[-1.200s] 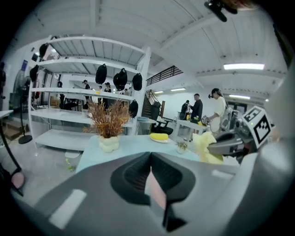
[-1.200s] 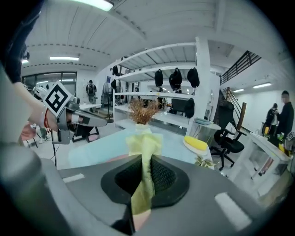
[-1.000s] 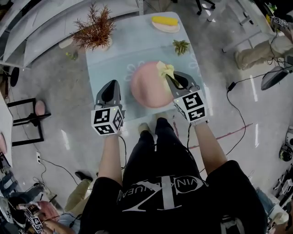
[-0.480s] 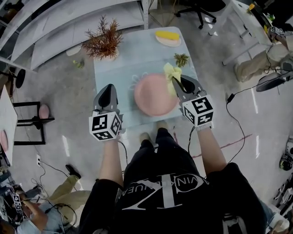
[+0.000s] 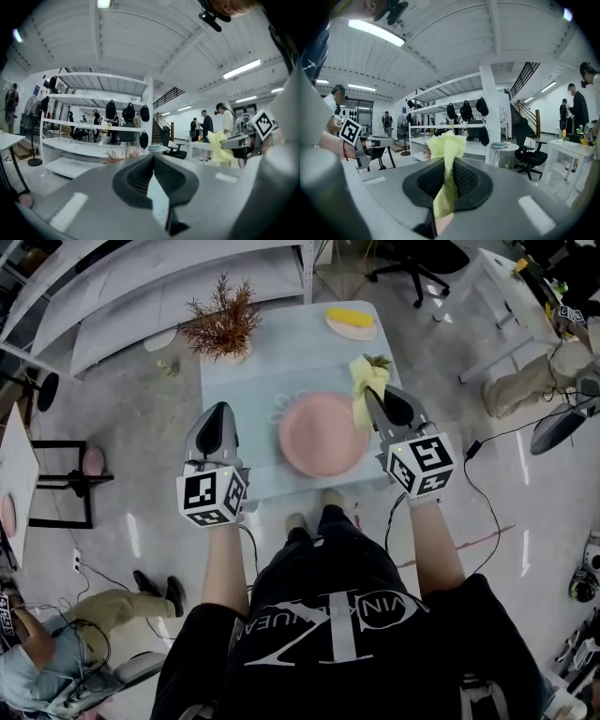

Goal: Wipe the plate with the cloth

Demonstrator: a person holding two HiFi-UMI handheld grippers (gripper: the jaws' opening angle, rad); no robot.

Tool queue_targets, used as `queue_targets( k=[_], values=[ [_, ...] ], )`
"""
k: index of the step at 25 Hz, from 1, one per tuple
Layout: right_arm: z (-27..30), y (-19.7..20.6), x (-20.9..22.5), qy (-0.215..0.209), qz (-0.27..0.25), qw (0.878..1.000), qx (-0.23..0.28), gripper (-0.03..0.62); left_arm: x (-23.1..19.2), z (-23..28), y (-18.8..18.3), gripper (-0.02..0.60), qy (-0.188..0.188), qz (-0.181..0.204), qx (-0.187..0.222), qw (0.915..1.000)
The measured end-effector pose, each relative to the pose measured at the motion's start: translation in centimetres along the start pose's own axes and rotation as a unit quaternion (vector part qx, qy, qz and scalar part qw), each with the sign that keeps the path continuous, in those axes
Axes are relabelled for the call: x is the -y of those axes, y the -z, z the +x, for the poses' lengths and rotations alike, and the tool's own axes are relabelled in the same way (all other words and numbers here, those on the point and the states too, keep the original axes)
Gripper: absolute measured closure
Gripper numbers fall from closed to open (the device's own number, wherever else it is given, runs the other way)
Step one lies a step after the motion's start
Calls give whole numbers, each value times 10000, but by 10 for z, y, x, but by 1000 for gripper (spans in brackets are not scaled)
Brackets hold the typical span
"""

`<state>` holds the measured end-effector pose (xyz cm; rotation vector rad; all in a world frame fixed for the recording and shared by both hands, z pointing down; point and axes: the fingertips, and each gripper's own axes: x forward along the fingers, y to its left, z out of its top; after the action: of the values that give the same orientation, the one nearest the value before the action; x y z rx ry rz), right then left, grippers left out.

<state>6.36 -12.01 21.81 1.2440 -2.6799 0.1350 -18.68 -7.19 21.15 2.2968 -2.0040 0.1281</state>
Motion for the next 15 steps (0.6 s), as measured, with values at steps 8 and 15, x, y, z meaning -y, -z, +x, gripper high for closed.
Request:
queue_targets(
  k=[8,15],
  values=[
    [-2,-25,-7,-48,-19,9997,258,556,-8,-12,-32,581,-124,91,303,9994],
    [-6,-38,-7,-39,-32,9992,406,556,-13,-22,-45,581,-203,54,426,9989]
  ],
)
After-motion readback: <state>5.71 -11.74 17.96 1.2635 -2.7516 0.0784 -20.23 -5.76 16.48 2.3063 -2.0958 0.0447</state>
